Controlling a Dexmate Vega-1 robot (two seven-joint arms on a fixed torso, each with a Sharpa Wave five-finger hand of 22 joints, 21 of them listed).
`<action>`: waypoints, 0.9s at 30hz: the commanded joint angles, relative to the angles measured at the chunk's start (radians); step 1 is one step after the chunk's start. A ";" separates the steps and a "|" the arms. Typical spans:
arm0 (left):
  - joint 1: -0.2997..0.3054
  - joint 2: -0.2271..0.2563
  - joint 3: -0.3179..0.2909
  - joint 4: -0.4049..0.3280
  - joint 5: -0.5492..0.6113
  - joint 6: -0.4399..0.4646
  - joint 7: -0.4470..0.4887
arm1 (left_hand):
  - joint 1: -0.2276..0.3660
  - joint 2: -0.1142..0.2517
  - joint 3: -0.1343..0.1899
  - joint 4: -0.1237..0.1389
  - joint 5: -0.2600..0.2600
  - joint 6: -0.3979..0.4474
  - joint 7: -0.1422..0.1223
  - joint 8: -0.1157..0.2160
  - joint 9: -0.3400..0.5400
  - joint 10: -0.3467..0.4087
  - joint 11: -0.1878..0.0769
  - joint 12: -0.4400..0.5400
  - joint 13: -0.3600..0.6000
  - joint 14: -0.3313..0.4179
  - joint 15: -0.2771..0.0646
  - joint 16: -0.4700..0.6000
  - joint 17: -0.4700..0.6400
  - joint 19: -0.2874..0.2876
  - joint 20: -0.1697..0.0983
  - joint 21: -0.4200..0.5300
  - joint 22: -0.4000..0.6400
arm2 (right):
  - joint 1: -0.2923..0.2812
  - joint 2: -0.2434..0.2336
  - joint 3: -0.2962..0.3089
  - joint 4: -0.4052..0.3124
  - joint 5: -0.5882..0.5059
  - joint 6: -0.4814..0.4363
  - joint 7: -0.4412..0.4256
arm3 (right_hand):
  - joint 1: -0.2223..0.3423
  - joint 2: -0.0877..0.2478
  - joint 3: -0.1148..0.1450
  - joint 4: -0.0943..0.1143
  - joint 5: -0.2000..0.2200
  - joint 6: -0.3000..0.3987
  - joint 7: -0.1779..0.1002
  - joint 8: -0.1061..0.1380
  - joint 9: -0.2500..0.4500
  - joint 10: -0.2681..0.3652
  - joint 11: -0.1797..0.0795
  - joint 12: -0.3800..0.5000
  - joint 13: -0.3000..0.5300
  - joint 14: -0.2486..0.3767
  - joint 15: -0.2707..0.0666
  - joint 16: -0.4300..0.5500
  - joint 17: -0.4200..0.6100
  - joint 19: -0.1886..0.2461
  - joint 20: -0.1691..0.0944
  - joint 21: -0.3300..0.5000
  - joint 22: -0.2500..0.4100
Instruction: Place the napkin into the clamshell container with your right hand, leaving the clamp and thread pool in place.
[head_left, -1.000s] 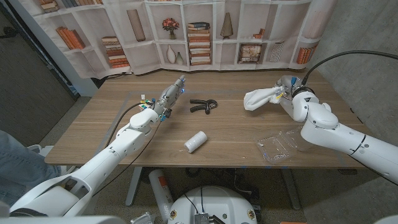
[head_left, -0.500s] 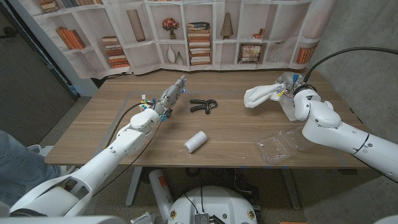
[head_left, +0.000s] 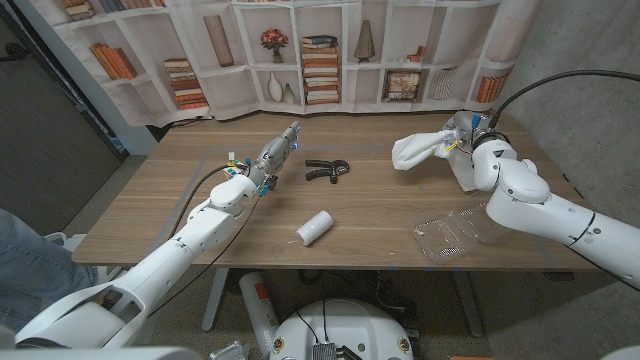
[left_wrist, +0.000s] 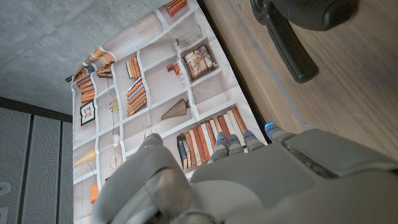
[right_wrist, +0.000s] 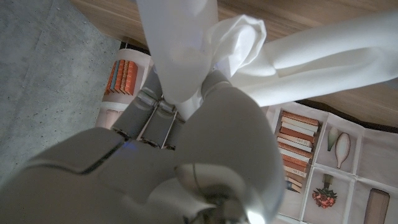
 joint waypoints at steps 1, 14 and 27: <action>0.005 0.003 -0.002 -0.003 0.002 -0.003 0.002 | 0.006 0.011 -0.005 0.001 -0.003 0.004 0.001 0.002 0.002 -0.007 -0.001 0.002 0.004 -0.051 0.008 0.000 0.004 -0.127 0.007 -0.005 0.004 | -0.027 -0.031 0.041 -0.049 0.015 0.004 -0.016 | 0.039 0.043 0.006 -0.002 0.006 0.006 0.004 -0.002 0.006 0.049 -0.043 -0.002 0.005 0.053 -0.094 0.005 0.005 -0.011 -0.096 0.011 -0.001; -0.003 0.004 0.006 -0.007 0.008 0.006 -0.005 | 0.008 0.013 -0.006 0.001 -0.004 0.005 0.003 0.002 0.002 -0.007 -0.001 0.002 0.004 -0.050 0.008 0.000 0.004 -0.128 0.007 -0.005 0.004 | -0.171 -0.093 0.186 -0.083 0.133 0.130 -0.124 | 0.032 0.041 0.007 0.000 0.003 0.011 -0.001 -0.003 0.009 0.053 -0.046 -0.007 0.010 0.053 -0.094 0.001 0.006 -0.022 -0.096 0.022 -0.005; -0.005 0.012 0.008 -0.035 0.018 0.021 0.005 | 0.009 0.014 -0.008 0.000 -0.004 0.005 0.002 0.002 0.002 -0.007 -0.001 0.002 0.004 -0.052 0.008 0.000 0.004 -0.128 0.007 -0.005 0.004 | -0.307 -0.132 0.315 -0.079 0.211 0.281 -0.252 | 0.032 0.039 0.009 -0.002 0.003 0.018 -0.003 -0.006 0.010 0.058 -0.054 -0.014 0.015 0.053 -0.094 -0.003 0.009 -0.040 -0.096 0.035 -0.012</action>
